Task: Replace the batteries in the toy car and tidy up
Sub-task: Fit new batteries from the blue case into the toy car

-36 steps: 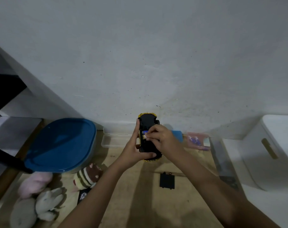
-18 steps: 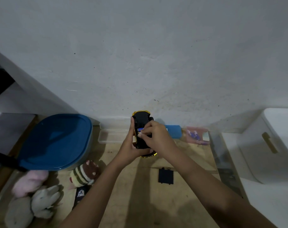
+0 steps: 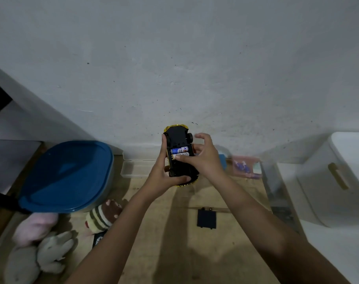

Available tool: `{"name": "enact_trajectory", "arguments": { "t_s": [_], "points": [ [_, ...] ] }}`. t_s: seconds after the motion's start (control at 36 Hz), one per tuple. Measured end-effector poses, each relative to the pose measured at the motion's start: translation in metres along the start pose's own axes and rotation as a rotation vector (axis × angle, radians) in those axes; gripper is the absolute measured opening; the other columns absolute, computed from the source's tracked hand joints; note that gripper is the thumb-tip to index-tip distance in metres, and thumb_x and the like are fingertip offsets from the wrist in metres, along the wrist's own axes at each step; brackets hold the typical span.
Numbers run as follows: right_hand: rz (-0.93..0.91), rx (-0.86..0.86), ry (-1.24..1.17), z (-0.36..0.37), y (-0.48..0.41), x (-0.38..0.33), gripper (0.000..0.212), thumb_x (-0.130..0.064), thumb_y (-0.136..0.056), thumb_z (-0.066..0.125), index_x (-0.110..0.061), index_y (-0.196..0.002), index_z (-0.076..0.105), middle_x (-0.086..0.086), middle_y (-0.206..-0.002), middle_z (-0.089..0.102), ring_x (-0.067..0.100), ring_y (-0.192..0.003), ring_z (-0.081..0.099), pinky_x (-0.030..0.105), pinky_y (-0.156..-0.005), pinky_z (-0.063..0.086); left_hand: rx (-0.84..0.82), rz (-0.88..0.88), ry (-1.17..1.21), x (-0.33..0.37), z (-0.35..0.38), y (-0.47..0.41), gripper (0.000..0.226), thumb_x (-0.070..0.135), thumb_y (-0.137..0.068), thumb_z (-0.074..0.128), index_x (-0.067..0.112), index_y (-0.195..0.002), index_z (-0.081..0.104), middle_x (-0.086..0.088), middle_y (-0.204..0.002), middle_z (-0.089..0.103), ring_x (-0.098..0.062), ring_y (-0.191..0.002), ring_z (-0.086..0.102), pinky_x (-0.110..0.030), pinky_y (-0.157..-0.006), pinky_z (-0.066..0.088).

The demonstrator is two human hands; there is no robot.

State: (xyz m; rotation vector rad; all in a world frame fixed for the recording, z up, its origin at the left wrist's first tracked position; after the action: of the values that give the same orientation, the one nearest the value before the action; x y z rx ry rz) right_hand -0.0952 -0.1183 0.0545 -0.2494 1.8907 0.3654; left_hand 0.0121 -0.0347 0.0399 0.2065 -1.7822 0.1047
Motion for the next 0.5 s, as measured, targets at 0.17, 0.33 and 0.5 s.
{"name": "enact_trajectory", "arguments": {
  "t_s": [0.17,0.33,0.5],
  "points": [
    [-0.054,-0.064,-0.006,0.0014,0.0053,-0.0043,0.074,-0.025,-0.068,0.082,-0.028,-0.132,0.045,-0.008,-0.106,0.060,0.002,-0.096,0.053,0.009,-0.077,0.042,-0.036,-0.011,-0.015,-0.0004,0.0020,-0.0014,0.124,0.003,-0.072,0.078,0.055,-0.136,-0.014,0.048,-0.125,0.029,0.007,-0.114,0.050,-0.017,-0.090,0.049],
    [-0.041,-0.043,-0.021,0.0026,0.0033,0.0042,0.070,-0.028,-0.063,0.085,-0.031,-0.122,0.049,-0.002,-0.116,0.062,0.014,-0.106,0.059,0.036,-0.091,0.052,-0.052,-0.008,-0.048,-0.0004,0.0034,-0.0021,0.127,0.007,-0.070,0.081,0.056,-0.135,-0.017,0.032,-0.136,0.031,-0.002,-0.117,0.052,-0.023,-0.092,0.051],
    [-0.042,-0.036,-0.068,0.0021,-0.0017,0.0004,0.065,-0.026,-0.058,0.087,-0.036,-0.112,0.051,-0.002,-0.115,0.062,0.019,-0.105,0.062,0.043,-0.091,0.052,-0.030,-0.005,-0.063,0.0028,0.0005,-0.0042,0.127,0.008,-0.070,0.081,0.059,-0.130,-0.018,0.052,-0.121,0.027,-0.007,-0.115,0.054,-0.028,-0.093,0.051]
  ]
}}
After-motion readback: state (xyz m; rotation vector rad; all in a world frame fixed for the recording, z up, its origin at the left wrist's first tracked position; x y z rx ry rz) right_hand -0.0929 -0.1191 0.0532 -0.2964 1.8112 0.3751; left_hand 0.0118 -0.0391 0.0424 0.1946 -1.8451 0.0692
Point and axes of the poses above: each hand's wrist, its own y-axis away from the middle knuckle, its own z-axis out of the palm, x = y × z, the point moved 6 cm from there along -y, towards the middle knuckle
